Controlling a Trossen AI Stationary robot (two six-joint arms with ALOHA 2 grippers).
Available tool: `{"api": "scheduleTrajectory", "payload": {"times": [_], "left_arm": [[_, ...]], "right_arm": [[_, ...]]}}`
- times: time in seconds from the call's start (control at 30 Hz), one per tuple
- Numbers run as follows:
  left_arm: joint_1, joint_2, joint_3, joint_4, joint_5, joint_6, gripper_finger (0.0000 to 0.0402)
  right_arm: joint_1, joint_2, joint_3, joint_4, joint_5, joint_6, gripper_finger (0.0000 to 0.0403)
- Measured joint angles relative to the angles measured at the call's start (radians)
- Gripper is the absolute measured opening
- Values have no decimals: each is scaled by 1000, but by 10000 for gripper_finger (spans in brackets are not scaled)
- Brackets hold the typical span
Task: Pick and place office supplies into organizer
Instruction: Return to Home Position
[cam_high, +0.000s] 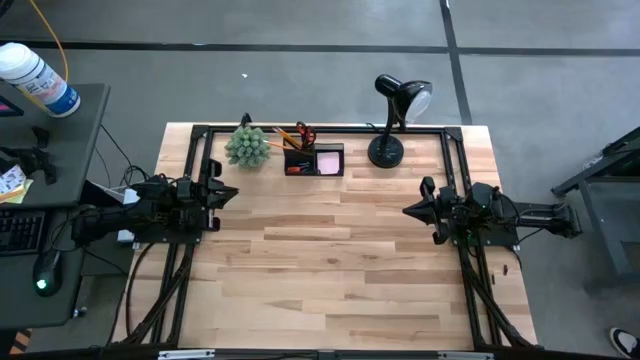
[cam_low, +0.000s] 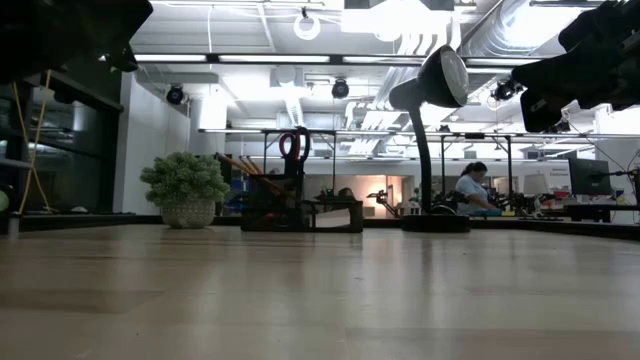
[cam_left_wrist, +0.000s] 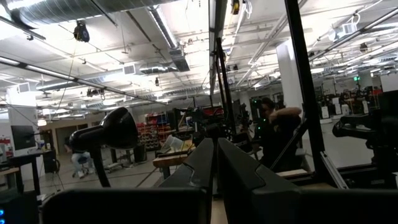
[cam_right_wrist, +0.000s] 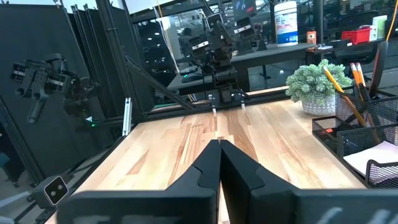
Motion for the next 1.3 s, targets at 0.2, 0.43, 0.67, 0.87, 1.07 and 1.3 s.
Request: {"api": "scheduleTrajectory", "payload": {"times": [0.2,0.43,0.67,0.87,1.07,1.3], "left_arm": [[0,0,0,0,0,0,12],[0,0,0,0,0,0,12],[0,0,0,0,0,0,12],[0,0,0,0,0,0,12],[0,0,0,0,0,0,12],[0,0,0,0,0,0,12]], "right_arm": [[0,0,0,0,0,0,6],[0,0,0,0,0,0,2],[0,0,0,0,0,0,2],[0,0,0,0,0,0,6],[0,0,0,0,0,0,2],[0,0,0,0,0,0,5]]}}
